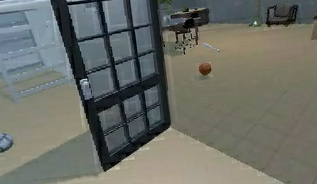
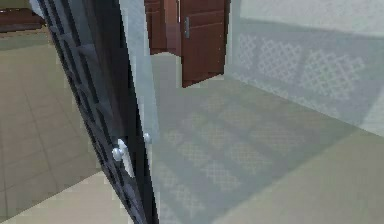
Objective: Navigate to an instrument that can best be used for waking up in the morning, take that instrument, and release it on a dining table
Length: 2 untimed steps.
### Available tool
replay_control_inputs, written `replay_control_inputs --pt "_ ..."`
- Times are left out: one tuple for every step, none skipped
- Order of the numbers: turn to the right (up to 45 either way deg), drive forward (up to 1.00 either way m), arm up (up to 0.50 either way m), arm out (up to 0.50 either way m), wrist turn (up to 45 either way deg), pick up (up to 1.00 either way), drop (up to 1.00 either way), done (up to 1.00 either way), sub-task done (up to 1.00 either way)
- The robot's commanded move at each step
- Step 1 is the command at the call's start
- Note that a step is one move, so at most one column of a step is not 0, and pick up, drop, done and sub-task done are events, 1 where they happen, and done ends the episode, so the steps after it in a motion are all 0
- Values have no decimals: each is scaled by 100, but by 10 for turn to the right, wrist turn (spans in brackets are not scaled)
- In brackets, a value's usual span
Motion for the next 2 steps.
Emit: replay_control_inputs --pt "30 0 0 0 0 0 0 0 0" --pt "0 75 0 0 0 0 0 0 0"
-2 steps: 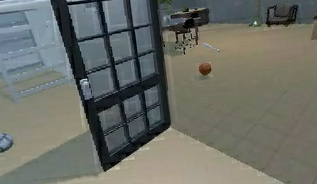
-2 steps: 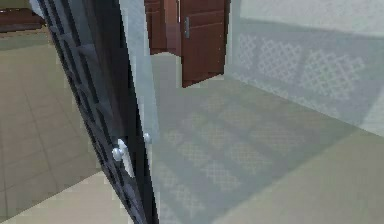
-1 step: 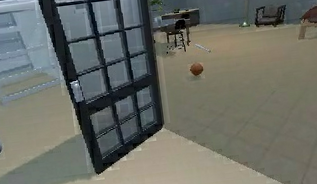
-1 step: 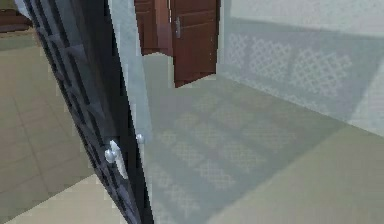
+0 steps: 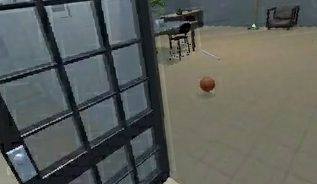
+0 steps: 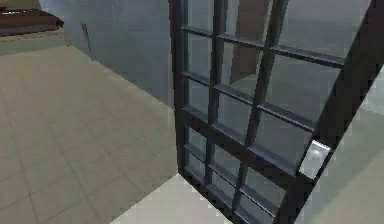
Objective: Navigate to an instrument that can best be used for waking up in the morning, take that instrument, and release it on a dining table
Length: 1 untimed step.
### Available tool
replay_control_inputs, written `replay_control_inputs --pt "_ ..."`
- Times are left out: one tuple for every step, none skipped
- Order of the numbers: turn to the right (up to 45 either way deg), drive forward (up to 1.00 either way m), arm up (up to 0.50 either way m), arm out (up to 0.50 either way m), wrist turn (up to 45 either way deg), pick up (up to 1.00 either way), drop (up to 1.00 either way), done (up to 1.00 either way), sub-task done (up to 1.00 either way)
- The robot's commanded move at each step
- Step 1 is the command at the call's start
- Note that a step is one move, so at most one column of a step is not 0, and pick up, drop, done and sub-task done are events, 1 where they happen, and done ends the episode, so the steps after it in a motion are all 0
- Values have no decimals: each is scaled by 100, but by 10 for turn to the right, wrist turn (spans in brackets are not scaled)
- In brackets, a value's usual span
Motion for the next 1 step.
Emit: replay_control_inputs --pt "300 0 0 0 0 0 0 0 0"
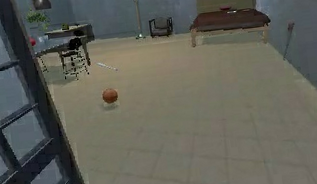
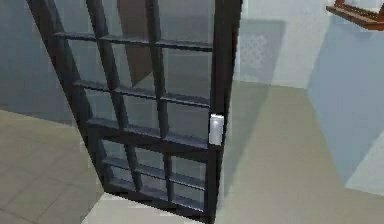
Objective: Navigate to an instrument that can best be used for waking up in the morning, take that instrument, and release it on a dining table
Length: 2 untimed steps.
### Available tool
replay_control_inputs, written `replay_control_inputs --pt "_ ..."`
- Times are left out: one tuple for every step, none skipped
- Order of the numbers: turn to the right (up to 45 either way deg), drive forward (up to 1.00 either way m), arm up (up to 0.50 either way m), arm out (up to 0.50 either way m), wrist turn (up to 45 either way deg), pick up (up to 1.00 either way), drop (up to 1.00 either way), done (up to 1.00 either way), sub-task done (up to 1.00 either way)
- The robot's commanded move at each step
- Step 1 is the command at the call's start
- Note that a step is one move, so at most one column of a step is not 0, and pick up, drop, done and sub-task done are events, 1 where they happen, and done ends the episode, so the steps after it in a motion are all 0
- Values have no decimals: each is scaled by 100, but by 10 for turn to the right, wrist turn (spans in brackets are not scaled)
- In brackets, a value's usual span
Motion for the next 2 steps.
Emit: replay_control_inputs --pt "0 100 0 0 0 0 0 0 0" --pt "60 0 0 0 0 0 0 0 0"
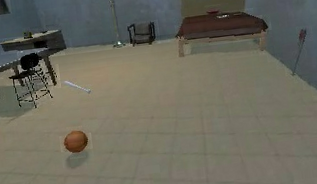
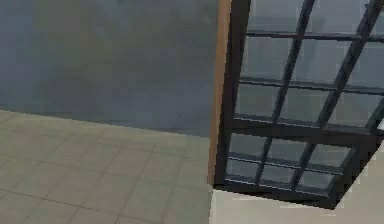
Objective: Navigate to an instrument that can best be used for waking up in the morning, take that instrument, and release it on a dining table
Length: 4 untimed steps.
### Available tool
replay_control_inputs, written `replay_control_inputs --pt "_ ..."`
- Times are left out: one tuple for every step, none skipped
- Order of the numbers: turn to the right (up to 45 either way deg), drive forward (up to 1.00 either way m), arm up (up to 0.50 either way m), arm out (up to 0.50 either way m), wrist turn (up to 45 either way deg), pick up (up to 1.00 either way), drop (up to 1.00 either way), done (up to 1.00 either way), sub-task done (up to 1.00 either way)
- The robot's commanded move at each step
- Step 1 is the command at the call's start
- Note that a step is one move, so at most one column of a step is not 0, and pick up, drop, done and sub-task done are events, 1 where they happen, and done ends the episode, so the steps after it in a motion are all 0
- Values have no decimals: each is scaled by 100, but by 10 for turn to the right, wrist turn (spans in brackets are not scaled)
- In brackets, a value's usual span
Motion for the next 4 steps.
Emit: replay_control_inputs --pt "30 0 0 0 0 0 0 0 0" --pt "0 20 0 0 0 0 0 0 0" --pt "-60 0 0 0 0 0 0 0 0" --pt "0 100 0 0 0 0 0 0 0"
